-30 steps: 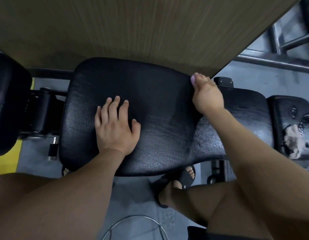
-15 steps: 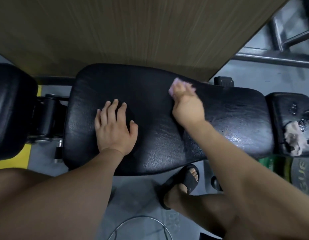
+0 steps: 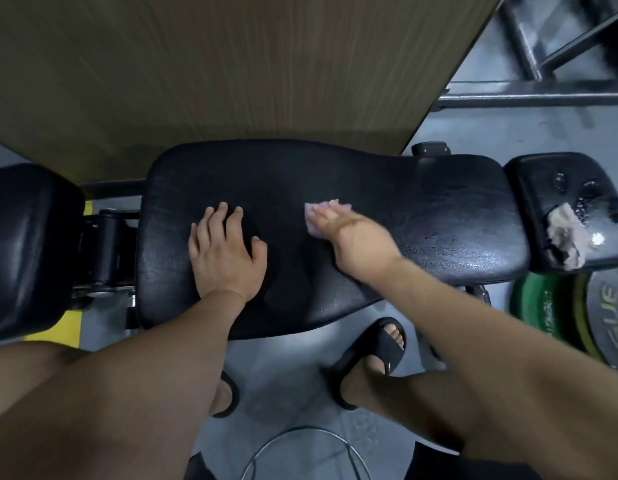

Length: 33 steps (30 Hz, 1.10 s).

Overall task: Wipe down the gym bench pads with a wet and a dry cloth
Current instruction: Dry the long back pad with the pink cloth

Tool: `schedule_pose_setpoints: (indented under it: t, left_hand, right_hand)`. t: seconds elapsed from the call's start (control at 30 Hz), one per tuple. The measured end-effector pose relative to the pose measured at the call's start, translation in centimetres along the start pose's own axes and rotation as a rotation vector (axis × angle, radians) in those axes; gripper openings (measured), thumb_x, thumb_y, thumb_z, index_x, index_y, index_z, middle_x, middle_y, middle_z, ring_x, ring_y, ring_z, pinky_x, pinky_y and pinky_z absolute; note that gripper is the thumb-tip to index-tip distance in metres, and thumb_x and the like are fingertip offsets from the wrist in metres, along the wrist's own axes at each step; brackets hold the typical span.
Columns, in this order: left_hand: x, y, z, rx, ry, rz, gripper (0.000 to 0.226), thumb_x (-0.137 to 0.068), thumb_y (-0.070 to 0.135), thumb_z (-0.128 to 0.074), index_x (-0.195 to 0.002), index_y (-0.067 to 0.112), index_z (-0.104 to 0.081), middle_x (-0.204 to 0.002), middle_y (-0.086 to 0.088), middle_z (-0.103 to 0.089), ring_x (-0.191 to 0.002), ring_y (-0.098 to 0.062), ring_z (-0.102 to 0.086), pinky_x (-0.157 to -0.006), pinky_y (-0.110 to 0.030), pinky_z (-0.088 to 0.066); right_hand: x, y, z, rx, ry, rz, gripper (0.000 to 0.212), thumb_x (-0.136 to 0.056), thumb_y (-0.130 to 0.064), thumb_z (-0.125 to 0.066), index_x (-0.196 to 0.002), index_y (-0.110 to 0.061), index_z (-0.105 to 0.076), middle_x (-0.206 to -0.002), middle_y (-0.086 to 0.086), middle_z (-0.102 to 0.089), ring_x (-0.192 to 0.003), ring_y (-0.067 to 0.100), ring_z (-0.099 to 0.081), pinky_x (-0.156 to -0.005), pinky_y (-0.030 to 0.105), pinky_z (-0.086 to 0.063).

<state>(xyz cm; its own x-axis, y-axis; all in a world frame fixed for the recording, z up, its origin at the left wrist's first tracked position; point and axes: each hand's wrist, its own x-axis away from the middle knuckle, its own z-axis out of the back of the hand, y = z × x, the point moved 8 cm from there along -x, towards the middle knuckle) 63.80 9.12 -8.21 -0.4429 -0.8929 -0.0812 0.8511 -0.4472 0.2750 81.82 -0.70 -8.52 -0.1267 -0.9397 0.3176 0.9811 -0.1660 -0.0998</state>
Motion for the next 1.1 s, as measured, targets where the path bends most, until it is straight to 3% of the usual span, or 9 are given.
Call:
schedule_pose_setpoints:
  t: [0.17, 0.23, 0.33, 0.4, 0.5, 0.57, 0.77, 0.93, 1.1]
  left_hand:
    - [0.1, -0.2, -0.3, -0.022, 0.004, -0.010, 0.057, -0.094, 0.041, -0.044, -0.147, 0.020, -0.045, -0.159, -0.006, -0.037, -0.152, -0.025, -0.021, -0.126, -0.048, -0.012]
    - [0.1, -0.1, -0.3, -0.021, 0.006, -0.011, 0.057, -0.094, 0.041, -0.044, -0.146, 0.020, -0.045, -0.159, -0.006, -0.037, -0.152, -0.025, -0.021, -0.126, -0.048, -0.011]
    - [0.1, -0.1, -0.3, -0.009, 0.018, -0.011, 0.056, -0.093, 0.041, -0.044, -0.145, 0.020, -0.046, -0.158, -0.006, -0.038, -0.151, -0.025, -0.022, -0.126, -0.048, -0.012]
    - [0.1, -0.2, -0.3, -0.009, 0.021, -0.012, 0.057, -0.093, 0.041, -0.044, -0.145, 0.020, -0.046, -0.158, -0.006, -0.038, -0.151, -0.025, -0.023, -0.125, -0.049, -0.013]
    - [0.1, -0.2, -0.3, -0.002, 0.023, -0.017, 0.057, -0.093, 0.041, -0.044, -0.145, 0.020, -0.046, -0.159, -0.006, -0.037, -0.152, -0.025, -0.022, -0.126, -0.048, -0.012]
    - [0.0, -0.2, -0.3, 0.003, 0.031, -0.017, 0.056, -0.093, 0.041, -0.044, -0.145, 0.019, -0.046, -0.158, -0.007, -0.038, -0.151, -0.026, -0.023, -0.126, -0.049, -0.012]
    - [0.1, -0.2, -0.2, 0.006, 0.048, -0.026, 0.057, -0.091, 0.040, -0.046, -0.144, 0.018, -0.049, -0.157, -0.008, -0.040, -0.150, -0.027, -0.025, -0.125, -0.050, -0.015]
    - [-0.1, -0.2, -0.3, 0.010, 0.041, -0.024, 0.057, -0.091, 0.040, -0.045, -0.144, 0.019, -0.048, -0.158, -0.006, -0.039, -0.151, -0.026, -0.024, -0.125, -0.049, -0.014]
    - [0.1, -0.2, -0.2, 0.010, 0.039, -0.029, 0.058, -0.091, 0.041, -0.043, -0.144, 0.018, -0.049, -0.157, -0.008, -0.040, -0.151, -0.027, -0.025, -0.125, -0.050, -0.015]
  right_hand:
    - [-1.3, 7.1, 0.0, 0.058, -0.073, -0.345, 0.078, -0.084, -0.013, -0.025, -0.162, -0.008, -0.012, -0.161, 0.013, -0.027, -0.149, 0.039, -0.026, -0.119, 0.045, -0.033]
    - [0.2, 2.7, -1.8, 0.119, -0.136, -0.268, 0.085, -0.075, -0.019, -0.023, -0.158, -0.003, -0.027, -0.153, 0.018, -0.041, -0.137, 0.044, -0.041, -0.111, 0.045, -0.043]
    - [4.4, -3.8, -2.9, 0.112, -0.047, -0.030, 0.072, -0.070, -0.014, -0.052, -0.141, -0.008, -0.057, -0.132, 0.009, -0.062, -0.122, 0.036, -0.058, -0.102, 0.036, -0.047]
    - [4.8, -3.3, -1.3, -0.055, 0.067, 0.054, 0.071, -0.078, -0.004, -0.053, -0.148, -0.014, -0.051, -0.146, 0.004, -0.055, -0.139, 0.030, -0.049, -0.115, 0.036, -0.039]
    - [2.6, 2.5, -1.1, -0.118, 0.064, -0.147, 0.071, -0.089, -0.004, -0.040, -0.158, -0.014, -0.031, -0.159, 0.007, -0.039, -0.151, 0.030, -0.030, -0.126, 0.037, -0.022]
    - [2.7, 2.7, -0.4, -0.143, 0.170, -0.309, 0.073, -0.084, -0.014, -0.021, -0.155, -0.009, -0.039, -0.155, 0.011, -0.046, -0.145, 0.036, -0.039, -0.120, 0.045, -0.034]
    - [6.8, -4.6, -2.1, -0.203, 0.185, 0.042, 0.068, -0.081, -0.013, -0.031, -0.144, -0.016, -0.057, -0.146, 0.000, -0.057, -0.140, 0.026, -0.048, -0.118, 0.040, -0.040]
    - [5.2, 2.3, -0.7, -0.215, 0.331, -0.390, 0.066, -0.077, -0.003, -0.040, -0.141, -0.009, -0.056, -0.134, 0.009, -0.062, -0.134, 0.037, -0.052, -0.112, 0.044, -0.045]
    - [9.4, -7.8, -2.9, -0.232, 0.218, -0.036, 0.066, -0.079, -0.007, -0.035, -0.141, -0.009, -0.059, -0.140, 0.008, -0.061, -0.136, 0.033, -0.052, -0.113, 0.040, -0.045]
